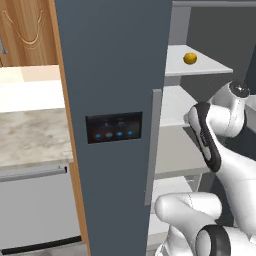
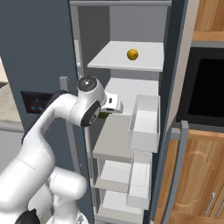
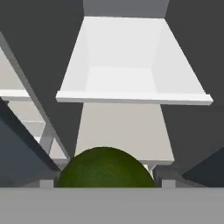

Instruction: Grab the lemon and lime from the fridge, place them in the blender, close the lid, and turn on the blender to create a marinade.

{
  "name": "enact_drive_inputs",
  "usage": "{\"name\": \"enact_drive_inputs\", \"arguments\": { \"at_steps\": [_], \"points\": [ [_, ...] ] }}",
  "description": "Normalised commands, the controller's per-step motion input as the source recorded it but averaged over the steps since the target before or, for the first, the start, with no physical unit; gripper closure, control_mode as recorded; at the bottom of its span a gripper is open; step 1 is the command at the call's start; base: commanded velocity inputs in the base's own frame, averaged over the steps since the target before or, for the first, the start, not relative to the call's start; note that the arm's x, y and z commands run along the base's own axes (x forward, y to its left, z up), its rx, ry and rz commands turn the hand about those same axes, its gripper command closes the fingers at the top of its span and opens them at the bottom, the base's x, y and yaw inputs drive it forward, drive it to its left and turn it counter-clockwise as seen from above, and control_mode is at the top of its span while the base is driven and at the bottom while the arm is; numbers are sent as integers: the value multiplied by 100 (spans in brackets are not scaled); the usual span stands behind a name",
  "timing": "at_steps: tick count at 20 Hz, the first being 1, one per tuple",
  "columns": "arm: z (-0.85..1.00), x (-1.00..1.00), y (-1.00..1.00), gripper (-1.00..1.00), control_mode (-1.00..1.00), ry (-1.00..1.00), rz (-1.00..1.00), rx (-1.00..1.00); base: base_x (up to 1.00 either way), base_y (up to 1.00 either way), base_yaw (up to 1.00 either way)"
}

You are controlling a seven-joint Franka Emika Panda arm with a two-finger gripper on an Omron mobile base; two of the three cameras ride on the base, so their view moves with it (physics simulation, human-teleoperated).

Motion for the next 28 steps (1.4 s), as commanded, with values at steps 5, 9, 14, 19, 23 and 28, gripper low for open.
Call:
{"name": "enact_drive_inputs", "arguments": {
  "at_steps": [5, 9, 14, 19, 23, 28],
  "points": [
    [19, -100, 46, 100, -100, 1, 0, 0, 0, 0, 0],
    [11, -99, 59, 100, -100, 7, 0, 0, 0, 0, 0],
    [-4, -50, 63, 100, -100, 13, 0, -1, 0, 0, 0],
    [-9, -13, 26, 100, -100, 9, 0, 0, 0, 0, 0],
    [0, 0, 0, 100, 100, 0, 0, 0, -97, 44, 4],
    [0, 0, 0, 100, 100, 0, 0, 0, -100, 69, -9]
  ]
}}
